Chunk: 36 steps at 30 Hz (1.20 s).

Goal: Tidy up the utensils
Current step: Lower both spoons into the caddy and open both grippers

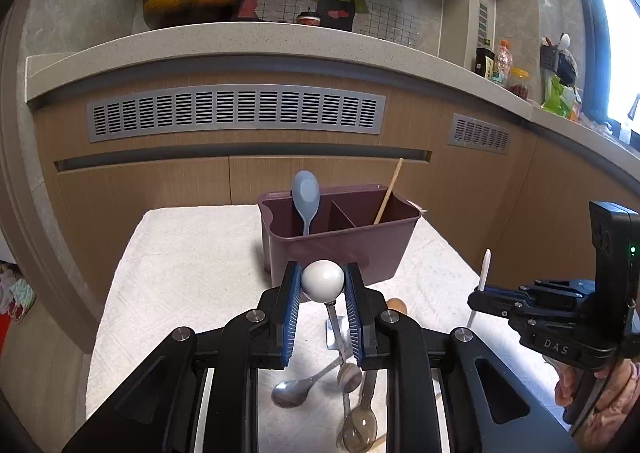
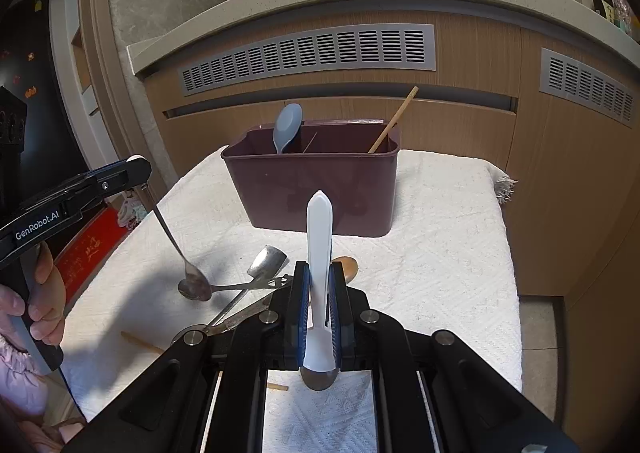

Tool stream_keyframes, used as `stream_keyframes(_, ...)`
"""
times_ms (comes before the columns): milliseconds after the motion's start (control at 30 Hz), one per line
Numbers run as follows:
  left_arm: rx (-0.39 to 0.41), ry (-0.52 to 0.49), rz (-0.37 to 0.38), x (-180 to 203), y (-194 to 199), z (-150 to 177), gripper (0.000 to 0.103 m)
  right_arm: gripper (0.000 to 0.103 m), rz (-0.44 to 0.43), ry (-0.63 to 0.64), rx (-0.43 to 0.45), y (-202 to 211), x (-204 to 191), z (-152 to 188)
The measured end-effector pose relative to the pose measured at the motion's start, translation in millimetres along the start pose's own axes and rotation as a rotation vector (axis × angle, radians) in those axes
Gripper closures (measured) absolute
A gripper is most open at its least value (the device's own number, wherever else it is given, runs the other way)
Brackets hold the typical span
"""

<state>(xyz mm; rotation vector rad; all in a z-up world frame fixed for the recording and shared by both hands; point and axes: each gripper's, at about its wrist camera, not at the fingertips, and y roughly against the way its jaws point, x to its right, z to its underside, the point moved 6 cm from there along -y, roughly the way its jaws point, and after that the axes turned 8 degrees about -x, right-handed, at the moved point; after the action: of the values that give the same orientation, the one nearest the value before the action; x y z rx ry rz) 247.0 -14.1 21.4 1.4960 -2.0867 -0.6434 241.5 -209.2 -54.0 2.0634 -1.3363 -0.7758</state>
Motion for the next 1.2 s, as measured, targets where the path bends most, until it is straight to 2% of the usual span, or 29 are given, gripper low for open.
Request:
stream_keyframes(133,0.022,-0.019,-0.005,4.9,4.1,-8.5,0.080,0.095,0.003,0.006,0.003,0.9,-0.4,-3.5)
stream_keyframes(200,0.061,-0.054,-0.020,8.7,11.6,-28.6,0.080,0.095,0.014,0.026,0.030,7.1,-1.7,-15.3)
stream_keyframes(267,0.114,-0.069,-0.014,11.2,24.1,-59.7,0.080,0.095,0.049,0.069,0.084,20.4,-4.5,-40.5)
stream_keyframes(333,0.163,-0.079,0.019,13.2,35.7,-97.6,0.080,0.095,0.099,0.113,0.179,42.6,-7.9,-79.6)
stream_keyframes(400,0.202,-0.080,0.032,12.8,38.5,-127.6,0.080,0.095,0.105,0.143,0.260,61.6,-11.7,-117.3)
stream_keyframes(533,0.266,-0.100,-0.024,9.6,24.8,-161.5,0.080,0.095,0.104,0.149,0.324,62.6,-11.3,-165.2)
stream_keyframes(733,0.185,-0.081,-0.024,-4.8,-31.1,-157.9,0.080,0.095,0.090,0.128,0.280,13.9,0.7,-182.0)
stream_keyframes(967,0.038,-0.028,0.014,-22.2,-92.4,-126.5,0.079,0.095,0.053,0.070,0.167,-42.4,17.4,-168.0)
stream_keyframes(1000,0.015,-0.026,0.020,-22.0,-98.5,-120.2,0.079,0.092,0.037,0.061,0.142,-50.2,19.1,-164.4)
stream_keyframes(1033,-0.001,-0.023,0.023,-22.4,-104.2,-115.0,0.076,0.085,0.021,0.054,0.116,-56.9,20.2,-160.4)
stream_keyframes(1067,-0.018,-0.017,0.018,-23.9,-109.7,-110.2,0.067,0.079,0.004,0.045,0.083,-64.4,21.9,-155.6)
stream_keyframes(1100,-0.027,-0.012,0.015,-24.3,-112.4,-105.9,0.061,0.067,0.000,0.036,0.072,-68.4,24.2,-151.7)
stream_keyframes(1133,-0.032,-0.004,0.016,-25.6,-113.9,-102.2,0.052,0.062,0.004,0.032,0.071,-70.4,26.4,-149.0)
stream_keyframes(1200,-0.033,0.010,0.011,-26.8,-112.9,-96.5,0.050,0.059,0.039,0.034,0.074,-70.2,30.1,-141.7)
